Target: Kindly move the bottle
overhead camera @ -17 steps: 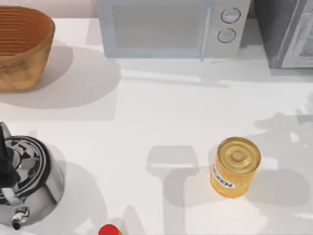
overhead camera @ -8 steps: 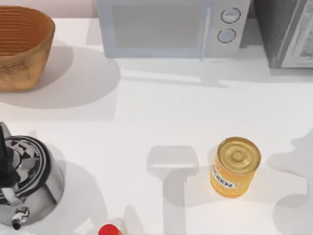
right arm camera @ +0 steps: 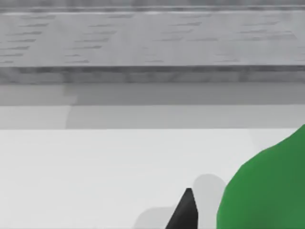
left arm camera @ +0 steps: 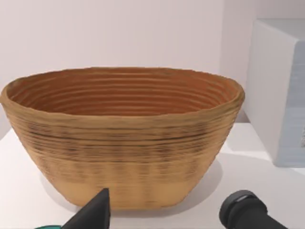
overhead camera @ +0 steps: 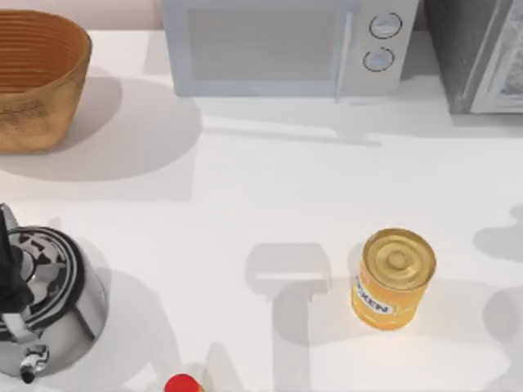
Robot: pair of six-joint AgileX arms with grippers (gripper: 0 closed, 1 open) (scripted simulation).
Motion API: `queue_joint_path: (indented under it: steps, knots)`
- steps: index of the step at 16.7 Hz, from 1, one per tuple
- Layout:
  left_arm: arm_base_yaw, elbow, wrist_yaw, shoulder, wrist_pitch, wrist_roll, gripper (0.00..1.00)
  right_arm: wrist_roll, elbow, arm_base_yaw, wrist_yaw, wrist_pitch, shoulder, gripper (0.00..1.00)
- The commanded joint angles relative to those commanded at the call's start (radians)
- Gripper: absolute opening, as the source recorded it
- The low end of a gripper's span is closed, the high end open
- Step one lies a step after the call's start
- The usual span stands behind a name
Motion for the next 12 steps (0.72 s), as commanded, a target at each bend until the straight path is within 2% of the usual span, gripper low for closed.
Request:
queue_joint_path:
  steps: [7, 12]
  knots:
    - [0.0, 0.0, 0.0, 0.0, 0.0, 0.0, 1.0, 0.009, 0.034, 0.021, 0.023, 0.063, 0.076, 0.0]
    - [0.0, 0.0, 0.0, 0.0, 0.0, 0.0, 1.0, 0.009, 0.034, 0.021, 0.023, 0.063, 0.076, 0.38]
